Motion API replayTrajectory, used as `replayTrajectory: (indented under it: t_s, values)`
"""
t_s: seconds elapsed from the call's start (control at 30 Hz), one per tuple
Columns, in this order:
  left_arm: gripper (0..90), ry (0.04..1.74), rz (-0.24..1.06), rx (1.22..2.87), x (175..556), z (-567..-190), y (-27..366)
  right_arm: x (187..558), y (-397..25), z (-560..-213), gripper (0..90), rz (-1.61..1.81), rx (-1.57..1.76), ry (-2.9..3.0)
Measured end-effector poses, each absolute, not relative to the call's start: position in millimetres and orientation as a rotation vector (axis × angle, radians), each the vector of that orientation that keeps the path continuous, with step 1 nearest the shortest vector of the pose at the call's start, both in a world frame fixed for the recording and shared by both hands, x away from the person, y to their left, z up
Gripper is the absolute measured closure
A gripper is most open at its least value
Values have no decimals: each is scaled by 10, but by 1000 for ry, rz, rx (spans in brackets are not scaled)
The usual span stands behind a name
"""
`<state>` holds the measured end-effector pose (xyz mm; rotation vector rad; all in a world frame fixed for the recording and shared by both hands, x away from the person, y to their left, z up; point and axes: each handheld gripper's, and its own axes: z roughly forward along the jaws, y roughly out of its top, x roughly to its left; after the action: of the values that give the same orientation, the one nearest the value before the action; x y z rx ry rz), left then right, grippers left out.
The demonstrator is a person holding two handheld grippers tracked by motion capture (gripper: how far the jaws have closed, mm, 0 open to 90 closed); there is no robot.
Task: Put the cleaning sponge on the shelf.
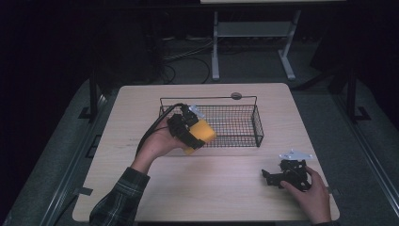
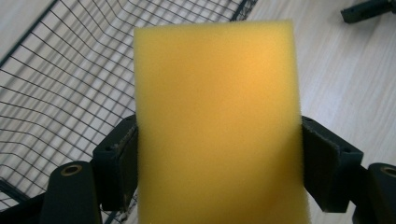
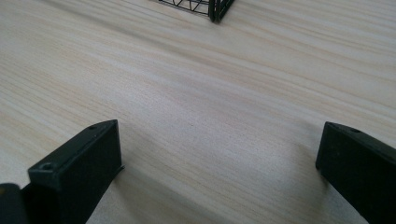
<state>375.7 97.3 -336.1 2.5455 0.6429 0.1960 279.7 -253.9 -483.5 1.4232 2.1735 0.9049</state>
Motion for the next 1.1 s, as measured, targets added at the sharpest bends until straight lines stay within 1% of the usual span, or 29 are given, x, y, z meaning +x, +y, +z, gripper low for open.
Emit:
replayTrajectory:
  t_s: [0.6, 1.1]
  values:
    - [235, 718, 276, 2524, 4123, -3295, 1051, 2798, -2537, -4836, 0, 907, 1426, 2171]
    - [235, 817, 319, 2502, 4380, -3374, 1218, 2798, -2539, -4836, 0, 905, 1423, 2173]
